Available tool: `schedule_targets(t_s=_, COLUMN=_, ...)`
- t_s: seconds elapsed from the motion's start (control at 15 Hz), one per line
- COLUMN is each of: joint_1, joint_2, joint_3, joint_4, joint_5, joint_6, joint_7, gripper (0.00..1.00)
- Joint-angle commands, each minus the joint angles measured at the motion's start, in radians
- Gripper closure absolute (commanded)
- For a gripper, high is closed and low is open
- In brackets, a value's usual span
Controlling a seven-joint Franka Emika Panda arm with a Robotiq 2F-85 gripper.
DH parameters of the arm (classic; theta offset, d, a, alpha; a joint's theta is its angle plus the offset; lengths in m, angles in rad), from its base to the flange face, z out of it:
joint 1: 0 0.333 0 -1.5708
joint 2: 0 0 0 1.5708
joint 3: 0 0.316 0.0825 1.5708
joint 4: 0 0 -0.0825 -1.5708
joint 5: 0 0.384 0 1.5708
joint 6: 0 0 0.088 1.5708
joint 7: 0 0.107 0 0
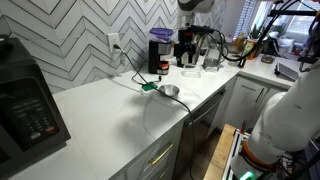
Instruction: Pick up the heart shaped cookie cutter and place it on the left side of the kitchen counter
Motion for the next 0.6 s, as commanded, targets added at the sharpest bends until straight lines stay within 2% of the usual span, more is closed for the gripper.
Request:
schedule_targets(t_s=0.0, joint_1=-0.024, joint_2=0.03, joint_3=0.001, joint_4=-0.028, joint_5=0.001, joint_6=0.033, joint_7=0.024, gripper=0.0)
schedule_targets(t_s=0.13, joint_1=-0.038, joint_2=0.057, joint_3=-0.004, joint_4=-0.035, joint_5=0.0, joint_6=0.079, joint_7=0.046, gripper=0.0)
schedule_targets(t_s=0.47, joint_1=-0.037, joint_2=0.069, joint_3=0.004, joint_4=-0.013, joint_5=0.001, joint_6=0.054, joint_7=0.031, gripper=0.0)
schedule_targets(t_s=0.53, joint_1=-0.035, joint_2=0.062, joint_3=0.01, joint_4=-0.024, joint_5=-0.004, joint_6=0.096, joint_7=0.044, gripper=0.0)
